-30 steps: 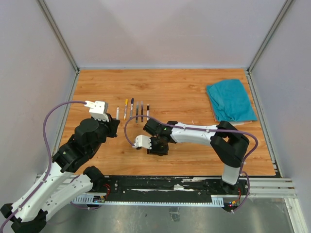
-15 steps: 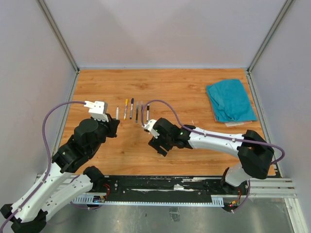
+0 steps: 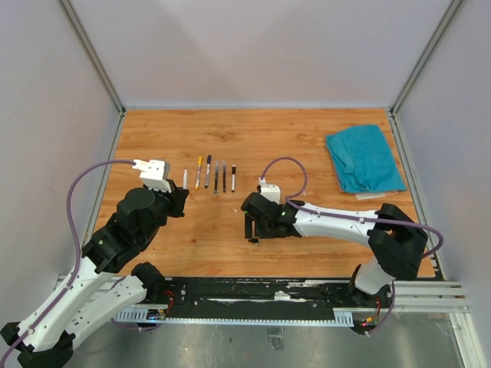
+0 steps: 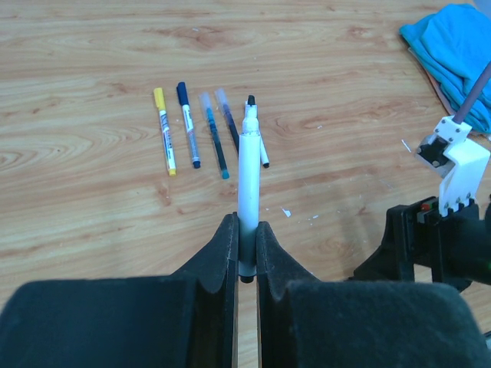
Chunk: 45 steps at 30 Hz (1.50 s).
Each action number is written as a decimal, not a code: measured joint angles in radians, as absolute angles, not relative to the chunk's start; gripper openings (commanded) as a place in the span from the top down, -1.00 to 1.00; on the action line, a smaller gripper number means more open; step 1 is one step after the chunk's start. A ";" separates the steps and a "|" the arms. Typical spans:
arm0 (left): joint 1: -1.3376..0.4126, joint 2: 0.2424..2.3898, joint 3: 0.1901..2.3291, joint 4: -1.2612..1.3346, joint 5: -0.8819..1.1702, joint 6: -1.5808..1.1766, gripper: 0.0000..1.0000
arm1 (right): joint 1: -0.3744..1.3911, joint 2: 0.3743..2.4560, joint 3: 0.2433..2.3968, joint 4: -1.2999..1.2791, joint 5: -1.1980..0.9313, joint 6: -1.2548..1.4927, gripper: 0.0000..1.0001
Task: Insert the pens into the pen caps
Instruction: Adjust the pen cap at the center of the board.
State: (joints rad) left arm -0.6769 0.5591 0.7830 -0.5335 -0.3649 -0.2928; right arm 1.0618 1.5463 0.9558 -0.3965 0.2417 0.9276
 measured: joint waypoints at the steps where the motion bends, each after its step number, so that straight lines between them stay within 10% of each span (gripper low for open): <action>1: -0.677 0.559 0.783 -0.533 -0.365 -0.293 0.99 | 1.066 1.559 0.960 -0.404 0.244 0.963 -0.51; 45: -0.677 0.554 0.778 -0.533 -0.362 -0.293 0.99 | 1.113 1.842 1.203 -0.630 0.266 1.146 0.41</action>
State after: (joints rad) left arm -0.6769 0.5545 0.7776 -0.5331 -0.3622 -0.2928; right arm 1.1133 1.8420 1.2034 -0.6296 0.2657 1.1461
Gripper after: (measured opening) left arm 0.090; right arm 0.383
